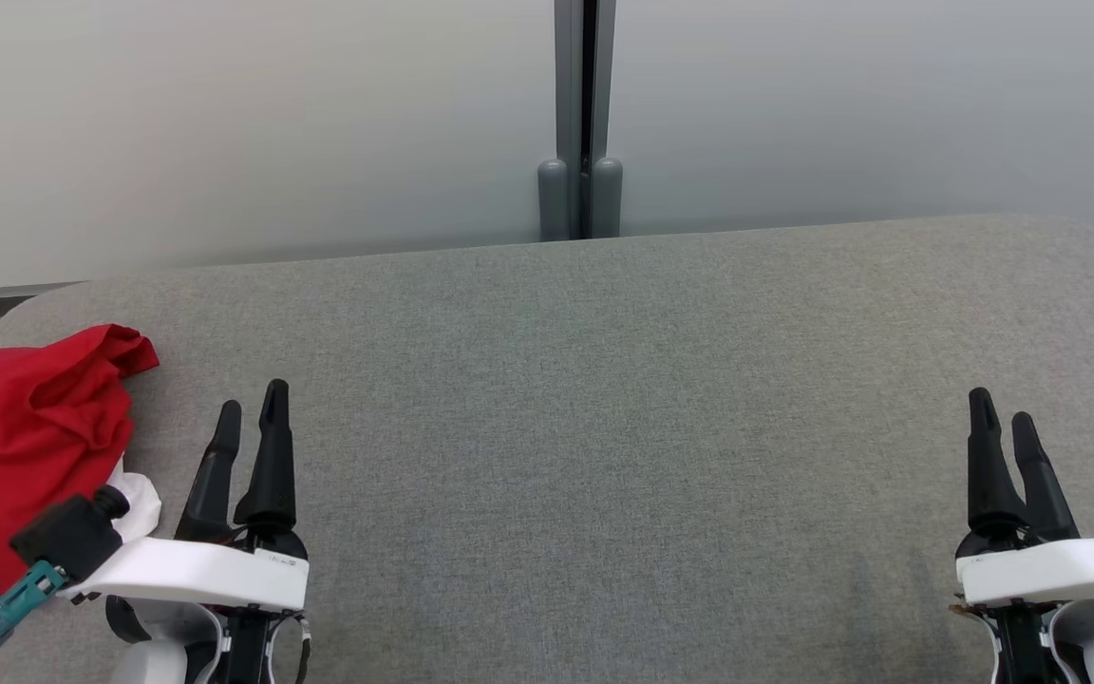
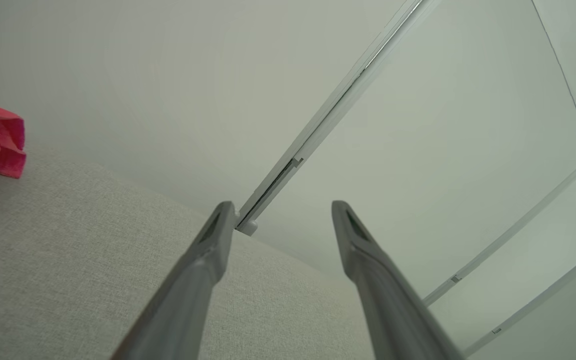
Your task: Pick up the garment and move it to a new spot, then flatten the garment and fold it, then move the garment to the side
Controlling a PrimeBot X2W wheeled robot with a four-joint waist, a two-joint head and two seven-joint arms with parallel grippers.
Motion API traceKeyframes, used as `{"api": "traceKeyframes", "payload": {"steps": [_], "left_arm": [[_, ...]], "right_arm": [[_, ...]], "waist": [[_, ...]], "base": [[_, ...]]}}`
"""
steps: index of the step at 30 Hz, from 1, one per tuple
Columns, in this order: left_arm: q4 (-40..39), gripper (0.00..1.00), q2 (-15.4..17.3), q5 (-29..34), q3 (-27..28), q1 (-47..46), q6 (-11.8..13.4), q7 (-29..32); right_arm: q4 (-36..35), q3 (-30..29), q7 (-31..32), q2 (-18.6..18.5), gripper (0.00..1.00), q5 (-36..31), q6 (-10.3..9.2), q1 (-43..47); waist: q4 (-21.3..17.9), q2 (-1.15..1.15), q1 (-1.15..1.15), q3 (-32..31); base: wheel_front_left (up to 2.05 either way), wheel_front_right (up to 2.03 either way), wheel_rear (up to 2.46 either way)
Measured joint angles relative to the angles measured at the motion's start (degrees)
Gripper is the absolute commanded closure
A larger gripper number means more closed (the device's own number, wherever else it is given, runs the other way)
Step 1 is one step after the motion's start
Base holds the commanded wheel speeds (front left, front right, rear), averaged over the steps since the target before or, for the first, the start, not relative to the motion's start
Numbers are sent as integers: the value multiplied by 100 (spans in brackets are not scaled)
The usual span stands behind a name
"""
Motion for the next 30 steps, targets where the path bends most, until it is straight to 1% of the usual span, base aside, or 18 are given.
{"api": "traceKeyframes", "payload": {"steps": [19, 30], "left_arm": [[94, 0, 22, 1577, -89, 142, 0, -322], [138, 0, 16, 2250, -129, 223, 0, -487]], "right_arm": [[168, 176, -318, -58, 0, -1545, 1, 10], [225, 277, -465, -9, 0, -2199, 1, 57]], "waist": [[-21, 0, 0, -12], [0, 0, 0, -29]], "base": [[0, 0, 0], [0, 0, 0]]}}
